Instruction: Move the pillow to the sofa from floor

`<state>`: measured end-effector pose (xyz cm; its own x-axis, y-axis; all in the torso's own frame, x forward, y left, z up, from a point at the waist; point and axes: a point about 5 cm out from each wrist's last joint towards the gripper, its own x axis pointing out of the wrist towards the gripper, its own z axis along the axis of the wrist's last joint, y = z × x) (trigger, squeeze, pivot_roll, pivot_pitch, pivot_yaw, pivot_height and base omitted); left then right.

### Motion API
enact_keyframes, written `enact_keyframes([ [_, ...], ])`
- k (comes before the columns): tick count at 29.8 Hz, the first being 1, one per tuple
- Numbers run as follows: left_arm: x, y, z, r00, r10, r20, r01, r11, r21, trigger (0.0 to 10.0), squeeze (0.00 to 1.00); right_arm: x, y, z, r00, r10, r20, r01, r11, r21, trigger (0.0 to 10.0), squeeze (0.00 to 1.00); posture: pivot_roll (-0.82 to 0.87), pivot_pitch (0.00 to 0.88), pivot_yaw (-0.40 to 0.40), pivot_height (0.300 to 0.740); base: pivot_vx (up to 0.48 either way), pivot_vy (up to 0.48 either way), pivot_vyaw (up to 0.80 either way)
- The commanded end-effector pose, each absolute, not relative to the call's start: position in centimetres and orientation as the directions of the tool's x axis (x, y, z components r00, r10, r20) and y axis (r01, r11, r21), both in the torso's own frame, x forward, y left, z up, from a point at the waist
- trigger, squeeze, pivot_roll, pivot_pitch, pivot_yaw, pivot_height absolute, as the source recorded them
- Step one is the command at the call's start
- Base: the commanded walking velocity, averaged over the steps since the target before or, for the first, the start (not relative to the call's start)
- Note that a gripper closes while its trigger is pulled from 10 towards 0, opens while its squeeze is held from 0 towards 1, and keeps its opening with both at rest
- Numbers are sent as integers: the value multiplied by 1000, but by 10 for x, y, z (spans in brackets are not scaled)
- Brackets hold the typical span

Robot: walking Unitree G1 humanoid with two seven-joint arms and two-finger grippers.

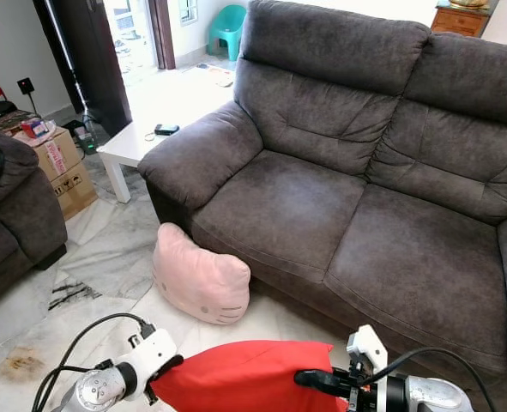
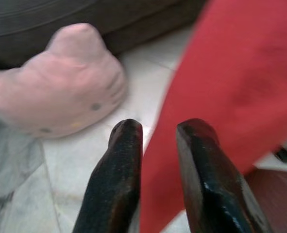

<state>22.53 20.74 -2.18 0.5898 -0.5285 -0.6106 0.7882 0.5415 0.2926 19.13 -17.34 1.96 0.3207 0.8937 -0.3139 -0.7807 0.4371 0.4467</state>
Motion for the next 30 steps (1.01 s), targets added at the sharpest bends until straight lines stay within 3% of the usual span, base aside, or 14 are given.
enact_keyframes([
  [1, 217, 207, -24, 520, -559, -646, 844, 453, 288, 10000, 1000, 201, -169, 33, 312, 917, -248, -829, 391, 400, 10000, 0, 23, 0, -50, 740, 0, 0, 0],
  [9, 208, 209, -23, 392, -592, -704, 920, 255, 297, 10000, 1000, 201, -168, 31, 301, 919, -254, -829, 384, 407, 10000, 0, 21, 0, -49, 740, 0, 0, 0],
  [26, 198, 209, -25, 304, -598, -742, 951, 151, 269, 10000, 1000, 201, -165, 30, 279, 926, -254, -833, 365, 415, 10000, 0, 26, 0, -51, 740, 0, 0, 0],
  [30, 195, 214, -29, 323, -561, -762, 945, 153, 288, 10000, 1000, 202, -163, 32, 271, 930, -248, -841, 354, 410, 10000, 0, 24, 0, -48, 740, 0, 0, 0],
])
